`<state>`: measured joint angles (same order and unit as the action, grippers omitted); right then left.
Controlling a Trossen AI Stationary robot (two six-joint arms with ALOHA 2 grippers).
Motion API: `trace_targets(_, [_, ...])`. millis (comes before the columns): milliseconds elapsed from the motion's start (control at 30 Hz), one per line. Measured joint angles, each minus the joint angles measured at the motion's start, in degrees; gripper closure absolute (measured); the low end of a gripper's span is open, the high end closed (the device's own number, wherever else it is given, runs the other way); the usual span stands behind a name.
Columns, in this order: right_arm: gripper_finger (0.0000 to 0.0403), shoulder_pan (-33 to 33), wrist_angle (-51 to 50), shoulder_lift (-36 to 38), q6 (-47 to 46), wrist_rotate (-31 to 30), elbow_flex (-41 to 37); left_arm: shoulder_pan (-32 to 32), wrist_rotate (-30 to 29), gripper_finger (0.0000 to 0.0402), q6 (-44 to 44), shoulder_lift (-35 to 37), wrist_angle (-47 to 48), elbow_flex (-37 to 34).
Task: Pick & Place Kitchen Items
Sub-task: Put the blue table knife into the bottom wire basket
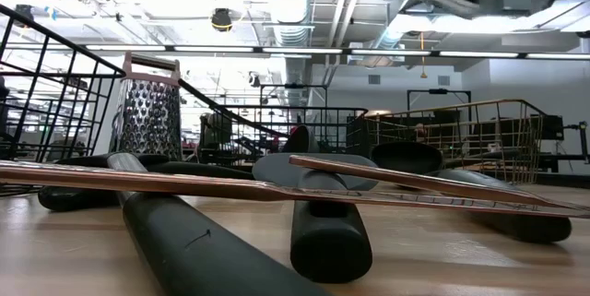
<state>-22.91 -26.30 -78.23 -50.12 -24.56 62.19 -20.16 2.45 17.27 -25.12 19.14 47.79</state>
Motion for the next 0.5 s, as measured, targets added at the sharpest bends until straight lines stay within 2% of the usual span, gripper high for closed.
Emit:
trace_targets(300, [0.0384, 7.4, 15.2, 0.2, 14.7, 0.5, 0.0, 0.0, 10.1, 0.0138, 1.1, -8.9, -8.7, 0.0])
trace_targets(500, [0.0383, 9.5, 21.6, 0.2, 19.8, 0.7, 0.0, 0.0, 11.1, 0.0138, 1.1, -13.9, -15.3, 0.0])
